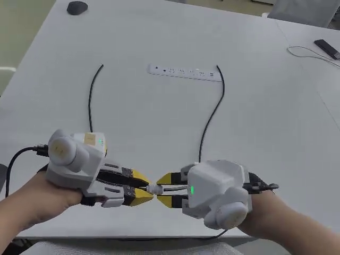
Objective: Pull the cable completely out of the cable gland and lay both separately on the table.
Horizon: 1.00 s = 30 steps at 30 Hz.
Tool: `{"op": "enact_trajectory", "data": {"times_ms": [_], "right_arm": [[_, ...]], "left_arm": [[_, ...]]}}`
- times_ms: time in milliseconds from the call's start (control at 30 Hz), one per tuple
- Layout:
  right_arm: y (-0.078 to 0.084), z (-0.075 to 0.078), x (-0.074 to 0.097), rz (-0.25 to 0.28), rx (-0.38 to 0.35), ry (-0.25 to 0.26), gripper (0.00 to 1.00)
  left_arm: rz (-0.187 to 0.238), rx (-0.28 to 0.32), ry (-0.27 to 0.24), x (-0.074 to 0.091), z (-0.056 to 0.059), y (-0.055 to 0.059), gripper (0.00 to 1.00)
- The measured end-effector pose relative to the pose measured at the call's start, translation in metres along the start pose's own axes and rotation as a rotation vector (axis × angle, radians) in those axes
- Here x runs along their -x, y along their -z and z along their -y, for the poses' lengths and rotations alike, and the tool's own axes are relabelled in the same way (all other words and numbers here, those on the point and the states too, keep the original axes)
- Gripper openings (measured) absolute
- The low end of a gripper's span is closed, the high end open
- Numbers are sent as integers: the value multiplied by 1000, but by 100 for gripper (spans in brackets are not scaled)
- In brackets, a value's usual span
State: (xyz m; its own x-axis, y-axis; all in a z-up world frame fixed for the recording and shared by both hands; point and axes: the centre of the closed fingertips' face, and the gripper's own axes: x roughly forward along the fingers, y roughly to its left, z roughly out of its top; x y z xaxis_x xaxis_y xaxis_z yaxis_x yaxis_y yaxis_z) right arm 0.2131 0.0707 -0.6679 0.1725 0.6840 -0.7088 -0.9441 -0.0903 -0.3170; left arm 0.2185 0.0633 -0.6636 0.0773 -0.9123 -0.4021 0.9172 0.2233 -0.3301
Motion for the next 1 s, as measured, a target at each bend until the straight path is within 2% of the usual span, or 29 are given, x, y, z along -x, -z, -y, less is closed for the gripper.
{"op": "enact_trajectory", "data": {"times_ms": [133, 267, 333, 433, 567, 667, 733, 833, 1000], "right_arm": [[-2, 4, 1, 25, -55, 11, 8], [-1, 5, 4, 28, -98, 24, 12], [0, 8, 7, 33, -169, 54, 13], [6, 15, 12, 35, -317, 99, 16], [13, 23, 17, 37, -409, 143, 15], [14, 22, 18, 33, -405, 156, 16], [18, 25, 18, 13, -390, 195, 15], [20, 25, 16, -1, -393, 216, 15], [20, 23, 10, -26, -363, 263, 11]], "left_arm": [[17, 5, 4, 1, 0, -4, 15], [31, -1, 1, 0, -2, -6, 15], [37, -14, -1, 0, -4, -9, 15], [45, -38, -3, 1, -5, -11, 15], [58, -83, -16, 4, -7, -15, 15], [58, -98, -26, 6, -9, -16, 15], [52, -120, -34, 7, -11, -16, 15], [42, -139, -44, 6, -13, -15, 15], [59, -156, -52, 6, -13, -18, 15]]}}
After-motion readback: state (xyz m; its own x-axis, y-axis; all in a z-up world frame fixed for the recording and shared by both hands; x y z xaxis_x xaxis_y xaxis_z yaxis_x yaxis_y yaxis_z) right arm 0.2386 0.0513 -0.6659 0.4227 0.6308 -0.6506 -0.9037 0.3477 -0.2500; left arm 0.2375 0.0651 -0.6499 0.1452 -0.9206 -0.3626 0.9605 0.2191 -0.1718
